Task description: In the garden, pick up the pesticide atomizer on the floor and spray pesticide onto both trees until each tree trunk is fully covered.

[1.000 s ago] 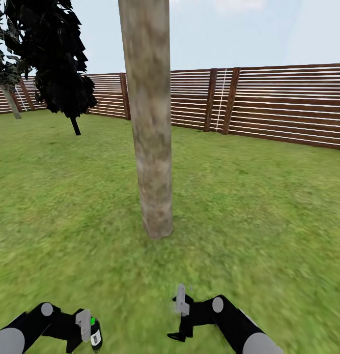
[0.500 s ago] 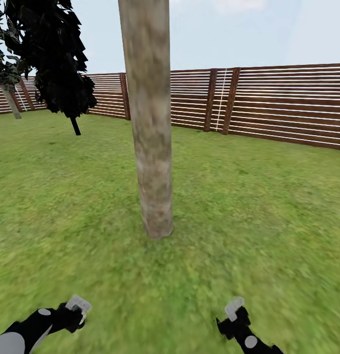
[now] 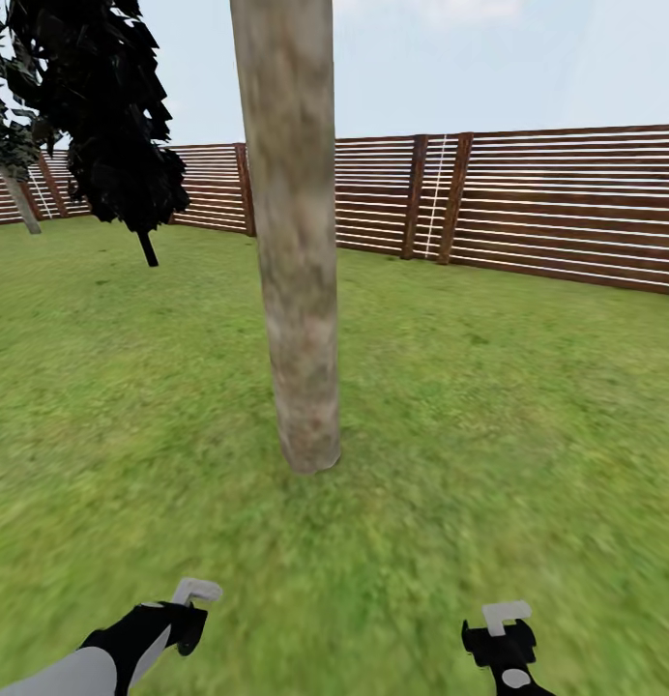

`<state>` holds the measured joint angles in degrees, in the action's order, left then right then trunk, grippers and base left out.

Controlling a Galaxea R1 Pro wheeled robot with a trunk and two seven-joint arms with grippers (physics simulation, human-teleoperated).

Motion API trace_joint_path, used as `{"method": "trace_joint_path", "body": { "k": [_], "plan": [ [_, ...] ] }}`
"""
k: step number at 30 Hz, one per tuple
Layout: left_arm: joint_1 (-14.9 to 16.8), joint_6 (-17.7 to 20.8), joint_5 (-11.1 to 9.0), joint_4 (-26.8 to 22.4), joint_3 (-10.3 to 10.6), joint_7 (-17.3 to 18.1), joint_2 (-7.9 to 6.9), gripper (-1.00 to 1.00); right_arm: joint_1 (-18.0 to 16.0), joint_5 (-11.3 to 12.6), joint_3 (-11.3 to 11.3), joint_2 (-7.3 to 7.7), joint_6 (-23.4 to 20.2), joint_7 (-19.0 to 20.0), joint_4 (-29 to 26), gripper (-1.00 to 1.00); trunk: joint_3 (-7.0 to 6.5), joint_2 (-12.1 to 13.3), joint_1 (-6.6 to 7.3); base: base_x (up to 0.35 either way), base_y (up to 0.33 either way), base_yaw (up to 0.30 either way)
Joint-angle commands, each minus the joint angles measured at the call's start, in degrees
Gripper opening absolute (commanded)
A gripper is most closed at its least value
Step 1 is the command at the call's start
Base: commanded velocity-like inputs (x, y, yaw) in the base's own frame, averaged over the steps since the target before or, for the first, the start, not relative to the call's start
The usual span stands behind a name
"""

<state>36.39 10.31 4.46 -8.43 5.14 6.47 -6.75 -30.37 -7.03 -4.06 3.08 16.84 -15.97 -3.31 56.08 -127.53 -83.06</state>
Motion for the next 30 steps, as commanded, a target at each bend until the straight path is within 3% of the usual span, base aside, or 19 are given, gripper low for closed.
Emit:
{"method": "trace_joint_path", "body": {
  "k": [1,7,15,20,24,30],
  "plan": [
    [0.00,0.30,0.44,-0.47,0.32,0.16,0.22,-1.00,-0.04,-0.38,-0.36,-0.04,-0.05,-0.51,0.06,1.00,0.05,-0.02,-0.02,0.304,-0.079,0.000],
    [0.11,0.99,0.39,-3.62,0.49,0.13,2.01,-1.00,-0.04,-0.33,-0.34,-0.05,-0.06,-0.55,0.15,1.00,0.05,-0.02,-0.02,0.239,-0.204,0.000],
    [0.29,7.55,0.05,-12.17,0.49,0.62,2.19,-1.00,0.04,-0.35,-0.33,-0.01,-0.07,-0.54,0.18,1.00,0.05,-0.02,-0.02,-0.006,-0.272,0.000],
    [0.59,14.24,-3.43,-20.86,0.65,0.73,2.35,-1.00,0.05,-0.35,-0.32,-0.01,-0.07,-0.55,0.16,1.00,0.05,-0.02,-0.02,-0.013,-0.223,0.000],
    [0.89,18.99,-3.80,-23.14,0.80,0.82,3.71,-1.00,0.05,-0.35,-0.33,-0.01,-0.09,-0.55,0.15,1.00,0.05,-0.02,-0.02,0.276,-0.173,0.000],
    [1.05,20.25,-3.84,-26.42,0.79,0.91,3.94,-1.00,0.05,-0.35,-0.33,-0.09,-0.08,-0.55,0.15,1.00,0.05,-0.02,-0.02,0.268,-0.054,0.000]
  ]
}}
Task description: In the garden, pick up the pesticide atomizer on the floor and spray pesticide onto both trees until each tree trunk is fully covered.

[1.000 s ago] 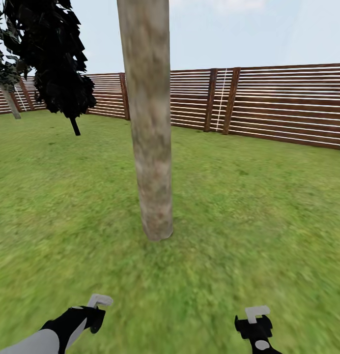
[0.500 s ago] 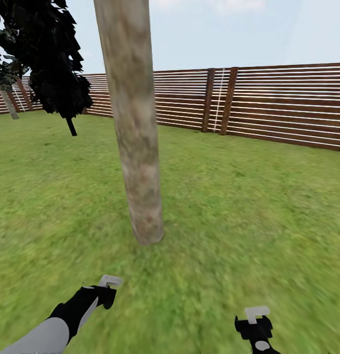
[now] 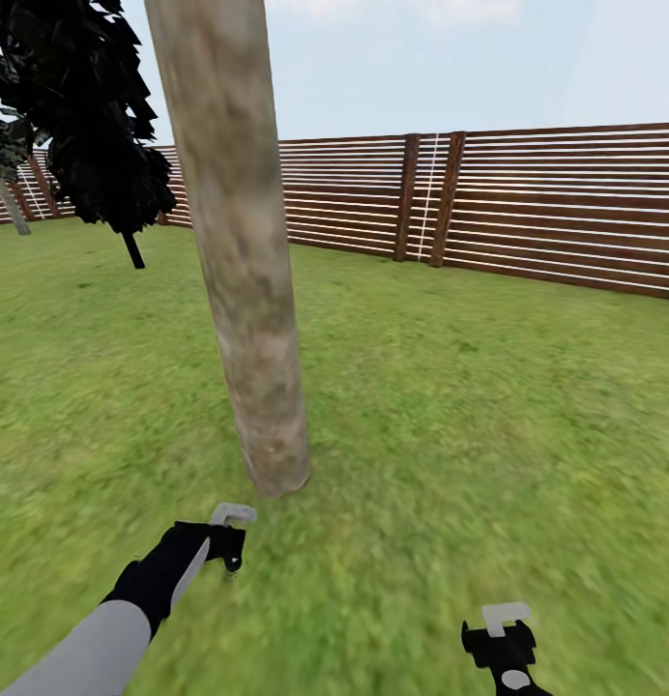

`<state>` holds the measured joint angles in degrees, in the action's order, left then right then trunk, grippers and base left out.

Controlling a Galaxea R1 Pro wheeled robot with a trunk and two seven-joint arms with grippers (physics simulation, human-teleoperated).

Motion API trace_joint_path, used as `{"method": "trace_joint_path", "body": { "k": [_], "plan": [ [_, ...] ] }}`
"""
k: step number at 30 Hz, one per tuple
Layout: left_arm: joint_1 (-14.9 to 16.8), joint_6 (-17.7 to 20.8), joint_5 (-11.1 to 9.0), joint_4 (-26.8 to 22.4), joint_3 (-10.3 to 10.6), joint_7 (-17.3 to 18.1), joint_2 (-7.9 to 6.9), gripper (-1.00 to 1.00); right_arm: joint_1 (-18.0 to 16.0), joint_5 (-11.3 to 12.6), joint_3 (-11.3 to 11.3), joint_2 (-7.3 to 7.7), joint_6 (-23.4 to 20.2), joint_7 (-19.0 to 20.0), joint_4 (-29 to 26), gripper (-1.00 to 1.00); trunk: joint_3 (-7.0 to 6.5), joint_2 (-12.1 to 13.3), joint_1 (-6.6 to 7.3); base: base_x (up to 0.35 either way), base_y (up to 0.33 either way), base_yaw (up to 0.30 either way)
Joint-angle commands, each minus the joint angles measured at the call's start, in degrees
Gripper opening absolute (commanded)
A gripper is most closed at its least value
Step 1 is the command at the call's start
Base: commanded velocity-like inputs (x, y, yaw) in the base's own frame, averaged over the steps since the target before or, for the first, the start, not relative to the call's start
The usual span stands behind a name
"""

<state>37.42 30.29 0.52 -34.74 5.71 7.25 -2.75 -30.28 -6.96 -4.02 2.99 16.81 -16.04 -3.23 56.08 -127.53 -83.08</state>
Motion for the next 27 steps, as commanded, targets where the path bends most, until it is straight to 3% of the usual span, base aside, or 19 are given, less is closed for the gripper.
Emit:
{"method": "trace_joint_path", "body": {
  "k": [1,3,5,7,13,22,27],
  "plan": [
    [-0.02,0.51,0.12,-0.88,0.20,0.12,-0.08,-1.00,-0.04,-0.42,-0.37,0.00,-0.04,-0.48,0.06,1.00,0.05,-0.02,0.00,0.071,-0.004,0.000],
    [-0.05,3.22,0.16,-3.56,0.23,0.12,-0.22,-1.00,-0.04,-0.42,-0.37,0.00,-0.04,-0.48,0.06,1.00,0.05,-0.02,0.00,0.030,-0.002,0.000],
    [0.00,8.41,0.11,-8.16,0.19,0.13,-0.26,-1.00,-0.04,-0.42,-0.37,0.00,-0.04,-0.45,0.06,1.00,0.05,-0.02,0.00,0.007,0.000,0.000],
    [0.01,9.91,0.06,-10.88,0.18,0.14,-0.09,-1.00,-0.04,-0.42,-0.37,0.00,-0.06,-0.43,0.08,1.00,0.05,-0.02,0.00,0.002,0.000,0.000],
    [-0.13,10.85,-0.31,-12.44,0.11,1.06,-0.91,-1.00,-0.04,-0.42,-0.37,-0.01,-0.07,-0.39,0.15,1.00,0.05,-0.02,0.00,0.000,0.000,0.000],
    [0.02,10.92,-0.80,-12.44,0.19,1.54,0.82,-1.00,-0.04,-0.42,-0.37,-0.22,-0.09,-0.39,0.12,1.00,0.05,-0.02,0.00,0.144,-0.177,0.000],
    [0.75,10.98,-0.50,-12.56,0.01,1.54,-0.79,-1.00,-0.04,-0.42,-0.34,-0.10,-0.10,-0.39,0.15,1.00,0.05,-0.02,0.00,-0.168,-0.057,0.000]
  ]
}}
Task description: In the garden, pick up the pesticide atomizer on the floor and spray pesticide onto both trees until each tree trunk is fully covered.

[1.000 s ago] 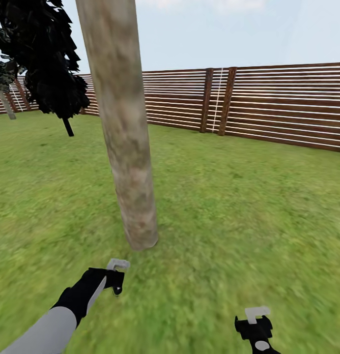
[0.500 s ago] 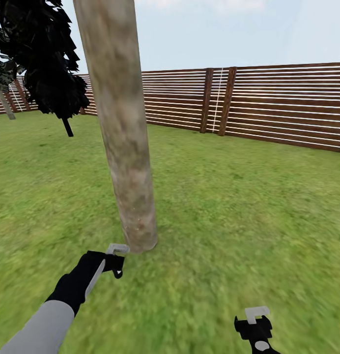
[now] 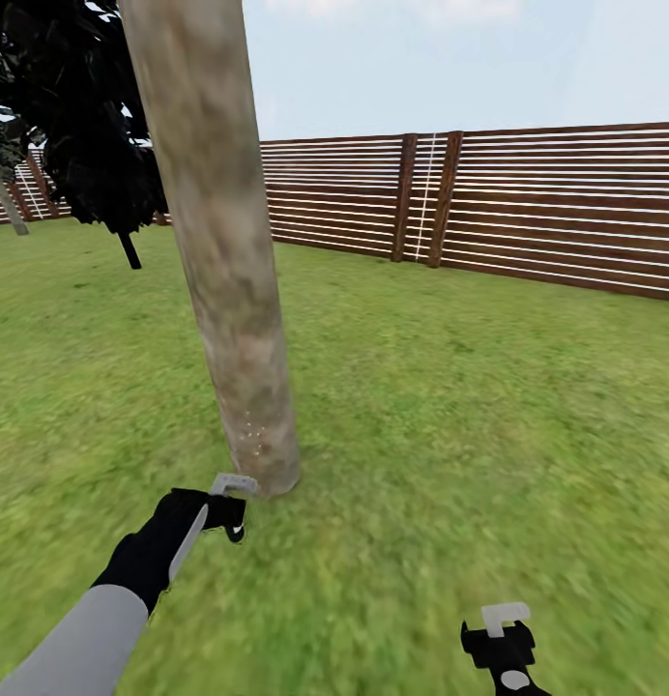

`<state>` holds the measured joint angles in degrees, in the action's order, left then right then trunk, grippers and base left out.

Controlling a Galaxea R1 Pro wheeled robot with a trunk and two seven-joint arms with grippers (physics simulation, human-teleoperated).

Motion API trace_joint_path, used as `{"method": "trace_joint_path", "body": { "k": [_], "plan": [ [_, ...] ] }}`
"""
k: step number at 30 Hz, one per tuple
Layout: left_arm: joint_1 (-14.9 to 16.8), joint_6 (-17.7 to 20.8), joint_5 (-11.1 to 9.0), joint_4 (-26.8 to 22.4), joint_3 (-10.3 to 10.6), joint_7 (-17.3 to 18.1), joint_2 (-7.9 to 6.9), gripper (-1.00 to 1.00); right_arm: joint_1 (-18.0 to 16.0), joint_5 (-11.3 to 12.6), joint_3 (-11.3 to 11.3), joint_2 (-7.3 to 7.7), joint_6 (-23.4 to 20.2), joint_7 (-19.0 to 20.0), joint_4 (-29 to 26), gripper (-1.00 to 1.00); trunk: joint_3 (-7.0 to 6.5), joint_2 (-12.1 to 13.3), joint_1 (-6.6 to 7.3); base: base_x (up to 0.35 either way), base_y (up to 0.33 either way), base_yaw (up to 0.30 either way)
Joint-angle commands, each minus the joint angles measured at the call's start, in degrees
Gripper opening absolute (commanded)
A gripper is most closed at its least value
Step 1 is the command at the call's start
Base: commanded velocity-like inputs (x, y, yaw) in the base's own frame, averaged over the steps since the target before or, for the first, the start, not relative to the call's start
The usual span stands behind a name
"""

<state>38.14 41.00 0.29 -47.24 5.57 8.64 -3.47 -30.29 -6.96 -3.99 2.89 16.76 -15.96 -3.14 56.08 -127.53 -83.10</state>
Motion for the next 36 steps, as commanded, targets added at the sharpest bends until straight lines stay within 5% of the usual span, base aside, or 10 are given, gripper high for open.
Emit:
{"method": "trace_joint_path", "body": {
  "k": [1,3,7,9,11,13,15,20,26,36],
  "plan": [
    [0.29,0.29,-0.32,-0.06,-0.34,0.15,-0.88,-1.00,-0.04,-0.42,-0.34,0.05,-0.05,-0.48,0.06,1.00,0.05,-0.02,0.02,-0.028,-0.004,0.000],
    [1.91,0.50,-0.50,0.51,-1.60,0.15,-1.61,-1.00,-0.04,-0.42,-0.33,0.09,-0.05,-0.48,0.06,1.00,0.05,-0.02,0.02,-0.009,-0.001,0.000],
    [7.79,7.22,-0.52,0.88,-1.94,0.15,1.10,-1.00,-0.04,-0.42,-0.34,0.18,-0.06,-0.48,0.06,1.00,0.05,-0.02,0.02,-0.001,0.000,0.000],
    [9.42,8.43,-0.40,0.91,-2.13,0.15,0.67,-1.00,-0.04,-0.42,-0.32,0.19,-0.05,-0.48,0.06,1.00,0.05,-0.02,0.02,0.000,0.000,0.000],
    [10.12,8.80,-0.26,0.91,-3.48,0.15,-1.07,-1.00,-0.04,-0.42,-0.35,0.19,-0.06,-0.48,0.06,1.00,0.05,-0.02,0.02,0.000,0.000,0.000],
    [10.13,8.98,-0.51,0.89,-5.49,0.22,-5.12,-1.00,-0.04,-0.43,-0.32,0.19,-0.06,-0.48,0.06,1.00,0.05,-0.02,0.02,0.000,0.000,0.000],
    [9.72,9.00,-0.52,0.75,-5.69,0.23,-5.96,-1.00,-0.04,-0.43,-0.36,0.19,-0.05,-0.48,0.06,1.00,0.05,-0.02,0.02,0.015,0.000,0.000],
    [9.53,9.01,-0.47,0.57,-4.75,0.24,-1.39,-1.00,-0.04,-0.42,-0.40,-0.01,-0.06,-0.51,0.06,1.00,0.05,-0.02,0.02,0.283,-0.011,0.115],
    [9.58,9.01,-0.46,0.37,-4.67,0.24,-1.01,-1.00,-0.04,-0.42,-0.40,0.01,-0.06,-0.51,0.06,1.00,0.05,-0.02,0.02,0.171,-0.186,0.165],
    [9.92,9.10,-0.46,0.05,-4.44,0.24,-0.57,-1.00,0.21,-0.51,-0.35,0.28,-0.06,-0.56,0.06,1.00,0.05,-0.02,0.02,-0.166,-0.170,0.003]
  ]
}}
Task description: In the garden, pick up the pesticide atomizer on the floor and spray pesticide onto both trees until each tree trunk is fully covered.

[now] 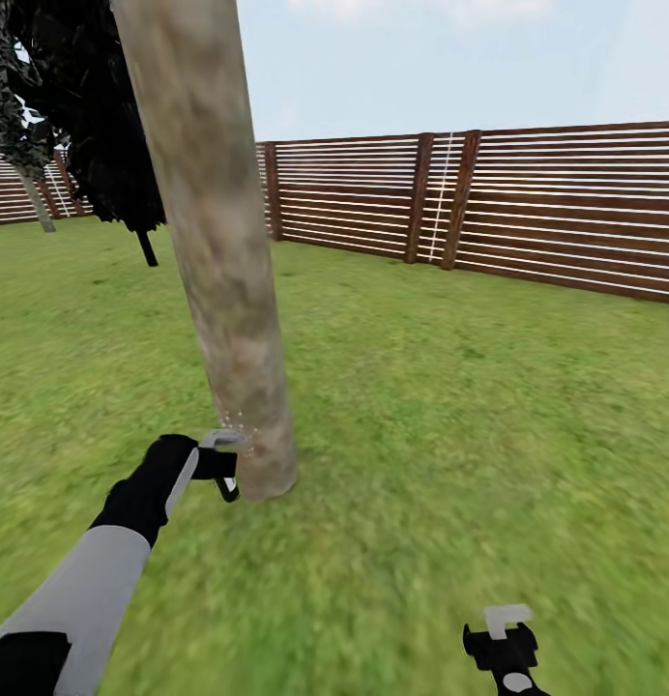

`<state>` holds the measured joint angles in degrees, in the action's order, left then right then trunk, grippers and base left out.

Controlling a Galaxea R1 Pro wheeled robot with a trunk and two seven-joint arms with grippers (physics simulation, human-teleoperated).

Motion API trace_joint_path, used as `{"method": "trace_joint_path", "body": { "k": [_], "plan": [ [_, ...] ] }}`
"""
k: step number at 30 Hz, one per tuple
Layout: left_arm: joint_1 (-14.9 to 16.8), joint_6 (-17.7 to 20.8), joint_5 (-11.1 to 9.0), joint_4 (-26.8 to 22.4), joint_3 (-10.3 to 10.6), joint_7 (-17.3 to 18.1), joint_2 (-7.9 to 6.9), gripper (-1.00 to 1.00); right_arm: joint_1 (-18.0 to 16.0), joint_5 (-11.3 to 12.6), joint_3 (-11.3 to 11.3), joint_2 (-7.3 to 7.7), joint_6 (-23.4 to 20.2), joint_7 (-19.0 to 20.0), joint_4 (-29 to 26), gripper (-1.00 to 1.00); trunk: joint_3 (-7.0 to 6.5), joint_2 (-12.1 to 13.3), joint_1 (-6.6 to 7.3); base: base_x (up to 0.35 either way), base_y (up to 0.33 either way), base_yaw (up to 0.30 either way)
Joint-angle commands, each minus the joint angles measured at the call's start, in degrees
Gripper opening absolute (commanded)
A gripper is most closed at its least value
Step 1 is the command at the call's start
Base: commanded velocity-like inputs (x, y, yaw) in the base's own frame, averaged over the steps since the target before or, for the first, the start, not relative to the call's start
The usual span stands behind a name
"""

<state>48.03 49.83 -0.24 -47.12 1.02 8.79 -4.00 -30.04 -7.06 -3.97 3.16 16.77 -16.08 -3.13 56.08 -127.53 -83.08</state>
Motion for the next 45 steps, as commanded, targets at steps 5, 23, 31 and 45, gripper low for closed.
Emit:
{"method": "trace_joint_path", "body": {
  "k": [5,23,31,45],
  "plan": [
    [0.20,1.08,0.14,-0.11,0.12,0.09,0.89,-1.00,-0.02,-0.41,-0.36,0.00,-0.07,-0.44,0.01,1.00,0.05,-0.02,0.00,0.213,-0.213,0.000],
    [-2.17,0.86,0.53,0.70,-0.15,-0.06,-1.04,-1.00,-0.02,-0.41,-0.42,-0.03,-0.07,-0.44,0.05,1.00,0.05,-0.02,0.00,0.105,-0.052,0.000],
    [-4.85,0.24,0.76,0.83,-0.28,-0.31,-5.15,-1.00,-0.01,-0.41,-0.42,-0.09,-0.07,-0.44,0.05,1.00,0.05,-0.02,0.00,0.000,0.000,0.177],
    [-7.33,0.02,0.96,0.94,-0.14,-0.87,-0.80,-1.00,0.07,-0.41,-0.42,0.00,-0.07,-0.44,0.05,1.00,0.05,-0.02,0.00,0.046,-0.196,0.015]
  ]
}}
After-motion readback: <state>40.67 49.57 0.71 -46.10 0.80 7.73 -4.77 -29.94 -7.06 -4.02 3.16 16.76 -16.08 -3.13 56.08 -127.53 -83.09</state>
